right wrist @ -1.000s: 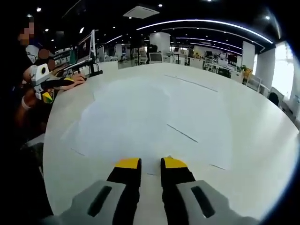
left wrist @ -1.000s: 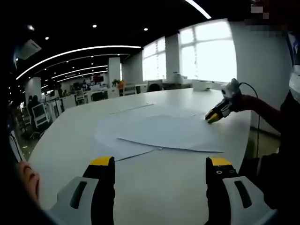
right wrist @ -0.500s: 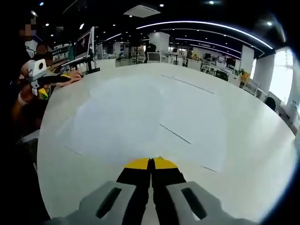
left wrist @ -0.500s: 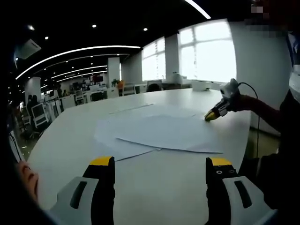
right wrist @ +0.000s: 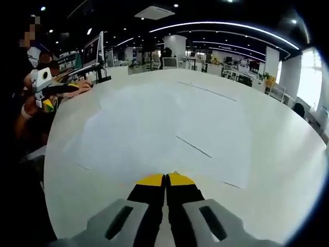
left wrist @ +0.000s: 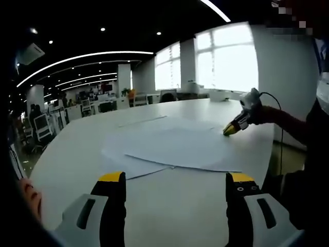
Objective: Organize the stack of printing papers by aligning and flattening the scattered papers on the table
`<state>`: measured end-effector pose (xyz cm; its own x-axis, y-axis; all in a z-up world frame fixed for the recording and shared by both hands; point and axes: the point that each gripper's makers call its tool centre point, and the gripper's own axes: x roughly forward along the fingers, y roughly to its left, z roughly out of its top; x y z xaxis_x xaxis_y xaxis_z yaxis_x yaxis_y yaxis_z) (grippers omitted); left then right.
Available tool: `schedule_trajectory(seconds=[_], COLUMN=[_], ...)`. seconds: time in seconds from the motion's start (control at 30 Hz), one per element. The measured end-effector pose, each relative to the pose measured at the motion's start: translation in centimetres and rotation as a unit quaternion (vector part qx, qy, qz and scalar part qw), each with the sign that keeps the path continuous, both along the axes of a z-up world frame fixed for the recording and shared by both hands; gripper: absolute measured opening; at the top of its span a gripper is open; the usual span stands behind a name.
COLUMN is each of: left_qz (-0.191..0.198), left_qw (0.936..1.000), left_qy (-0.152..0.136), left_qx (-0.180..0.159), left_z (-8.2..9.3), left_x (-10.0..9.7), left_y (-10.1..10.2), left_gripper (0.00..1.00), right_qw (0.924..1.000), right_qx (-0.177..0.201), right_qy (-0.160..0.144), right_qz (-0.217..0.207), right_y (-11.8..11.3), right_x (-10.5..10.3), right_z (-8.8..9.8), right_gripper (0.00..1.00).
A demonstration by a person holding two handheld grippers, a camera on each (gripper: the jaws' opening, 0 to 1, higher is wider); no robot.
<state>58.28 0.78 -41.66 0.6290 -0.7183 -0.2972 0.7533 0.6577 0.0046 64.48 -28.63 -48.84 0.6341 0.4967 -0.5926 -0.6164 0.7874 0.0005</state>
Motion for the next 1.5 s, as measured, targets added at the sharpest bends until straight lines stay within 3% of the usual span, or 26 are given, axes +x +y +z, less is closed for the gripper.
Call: schedule_trajectory(seconds=[0.4, 0.93, 1.5], left_qz=[0.003, -0.002, -0.007], left_qw=[1.0, 1.0, 0.9999], left_qy=[0.0, 0.0, -0.001], left_qx=[-0.003, -0.007, -0.009], left_z=[0.0, -0.1, 0.0], left_x=[-0.3, -0.5, -0.4], left_y=[0.0, -0.3, -0.7], left_gripper=[0.82, 0.82, 0.83], right_qw=[1.0, 0.9997, 0.9996], right_qx=[-0.002, -0.014, -0.006], right_qy=[-0.006, -0.011, -0.011], right_qz=[0.007, 0.017, 0.026], right_y=[0.2, 0.4, 0.4], right_x=[-0.1, -1.4, -2.7], right_z=[1.0, 2.0, 3.3], right_gripper=[0.0, 0.2, 0.27])
